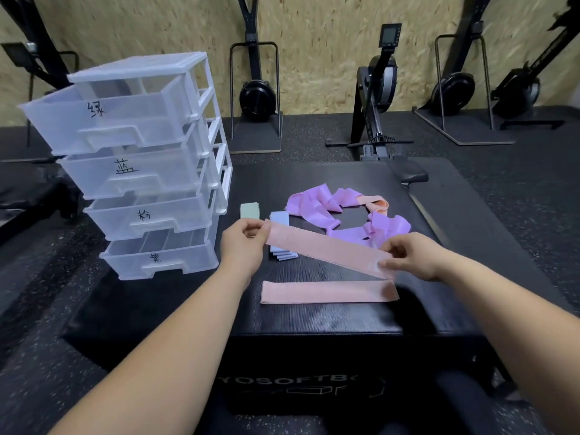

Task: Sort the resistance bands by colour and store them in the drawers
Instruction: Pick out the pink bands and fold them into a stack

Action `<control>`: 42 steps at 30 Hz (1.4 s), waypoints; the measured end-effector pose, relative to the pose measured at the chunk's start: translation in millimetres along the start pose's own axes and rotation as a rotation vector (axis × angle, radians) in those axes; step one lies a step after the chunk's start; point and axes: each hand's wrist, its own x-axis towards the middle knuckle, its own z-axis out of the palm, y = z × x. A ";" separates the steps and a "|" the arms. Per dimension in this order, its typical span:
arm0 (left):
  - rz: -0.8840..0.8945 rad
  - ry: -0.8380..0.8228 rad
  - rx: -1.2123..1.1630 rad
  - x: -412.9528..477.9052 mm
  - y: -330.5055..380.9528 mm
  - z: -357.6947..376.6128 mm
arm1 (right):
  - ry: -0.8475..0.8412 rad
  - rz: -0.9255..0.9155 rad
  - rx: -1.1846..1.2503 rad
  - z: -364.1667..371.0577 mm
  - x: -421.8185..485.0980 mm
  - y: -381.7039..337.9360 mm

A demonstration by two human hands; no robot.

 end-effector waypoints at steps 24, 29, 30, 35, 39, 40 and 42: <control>0.221 -0.170 0.669 -48.7 -88.8 -11.5 | 0.394 0.090 0.128 70.5 -38.9 14.5; 0.304 -0.180 0.799 -46.1 -94.7 -12.3 | 0.326 0.019 -0.151 80.3 -36.3 26.8; 0.309 -0.183 0.802 -44.6 -94.5 -13.2 | 0.318 0.016 -0.179 80.4 -35.7 28.0; 0.399 -0.306 0.749 -33.0 -83.5 -19.2 | 0.219 -0.098 -0.181 68.8 -30.8 28.4; 0.437 -0.619 0.788 -26.1 -68.3 -19.7 | -0.029 -0.152 -0.272 61.3 -25.7 26.6; 0.434 -0.683 0.826 -25.4 -66.7 -18.9 | -0.047 -0.155 -0.293 61.8 -24.4 25.8; 0.436 -0.737 0.881 -24.1 -67.1 -17.8 | -0.029 -0.150 -0.308 63.2 -22.7 24.4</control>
